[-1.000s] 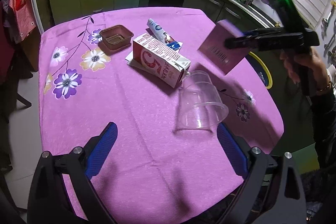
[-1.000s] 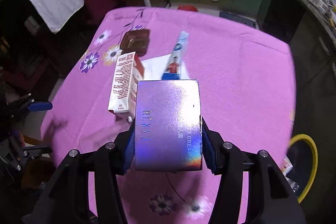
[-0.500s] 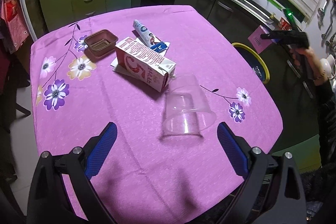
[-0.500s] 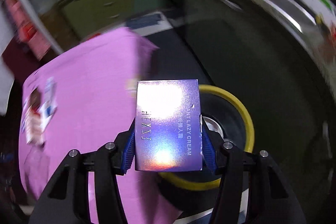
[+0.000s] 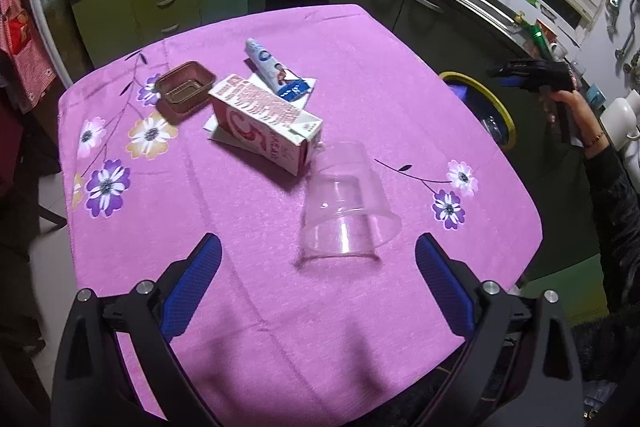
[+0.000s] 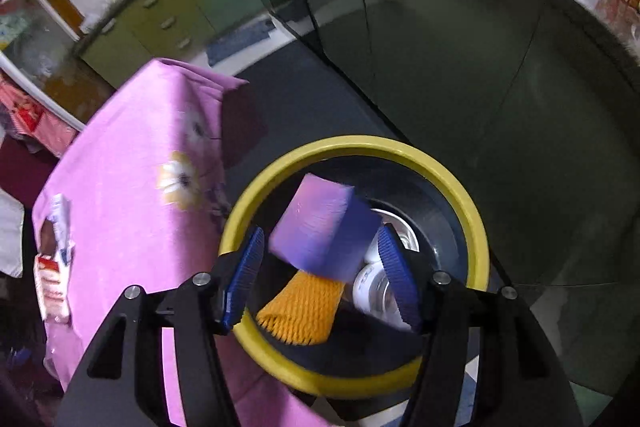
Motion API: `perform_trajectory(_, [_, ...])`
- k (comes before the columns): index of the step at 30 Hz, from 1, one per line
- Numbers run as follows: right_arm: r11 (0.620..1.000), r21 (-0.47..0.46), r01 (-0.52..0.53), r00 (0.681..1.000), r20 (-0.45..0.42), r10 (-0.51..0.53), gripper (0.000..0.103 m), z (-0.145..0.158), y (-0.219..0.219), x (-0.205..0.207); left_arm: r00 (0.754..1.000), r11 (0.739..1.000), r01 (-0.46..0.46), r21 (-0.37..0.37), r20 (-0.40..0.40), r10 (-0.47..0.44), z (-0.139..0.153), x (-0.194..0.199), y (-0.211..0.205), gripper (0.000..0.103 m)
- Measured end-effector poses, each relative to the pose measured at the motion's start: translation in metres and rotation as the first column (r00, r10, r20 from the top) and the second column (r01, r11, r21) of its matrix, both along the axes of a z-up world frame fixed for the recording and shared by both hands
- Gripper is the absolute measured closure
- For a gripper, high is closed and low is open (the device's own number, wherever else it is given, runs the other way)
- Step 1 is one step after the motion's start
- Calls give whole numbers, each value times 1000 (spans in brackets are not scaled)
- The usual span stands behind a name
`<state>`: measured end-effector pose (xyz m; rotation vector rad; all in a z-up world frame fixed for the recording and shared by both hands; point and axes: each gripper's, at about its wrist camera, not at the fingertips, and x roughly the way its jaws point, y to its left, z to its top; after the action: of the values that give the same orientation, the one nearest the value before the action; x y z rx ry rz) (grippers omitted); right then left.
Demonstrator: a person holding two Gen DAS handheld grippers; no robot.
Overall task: Collect trash
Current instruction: 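Carry the purple box over the bin and drop it in, then grasp the clear plastic cup with the left gripper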
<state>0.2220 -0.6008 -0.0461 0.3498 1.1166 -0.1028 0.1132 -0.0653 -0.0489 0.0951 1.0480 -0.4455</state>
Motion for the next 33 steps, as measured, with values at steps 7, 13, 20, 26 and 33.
perform_trajectory(7, [997,-1,-77,990,116,76,37,39,41,-70,998,999,52,-5,-42,-52,-11,11,-18,8])
perform_trajectory(13, [992,17,-122,980,163,118,36,44,68,-102,995,994,90,67,-51,-86,-23,27,-36,8])
perform_trajectory(20, [987,42,-154,980,134,148,35,25,80,-103,972,990,139,29,-193,-131,-43,53,-58,8])
perform_trajectory(26, [984,68,-163,981,113,155,35,8,78,-96,950,984,161,81,-282,-132,-51,76,-81,8])
perform_trajectory(33, [979,86,-184,979,105,175,35,0,81,-97,933,974,169,151,-343,-109,-67,88,-86,10])
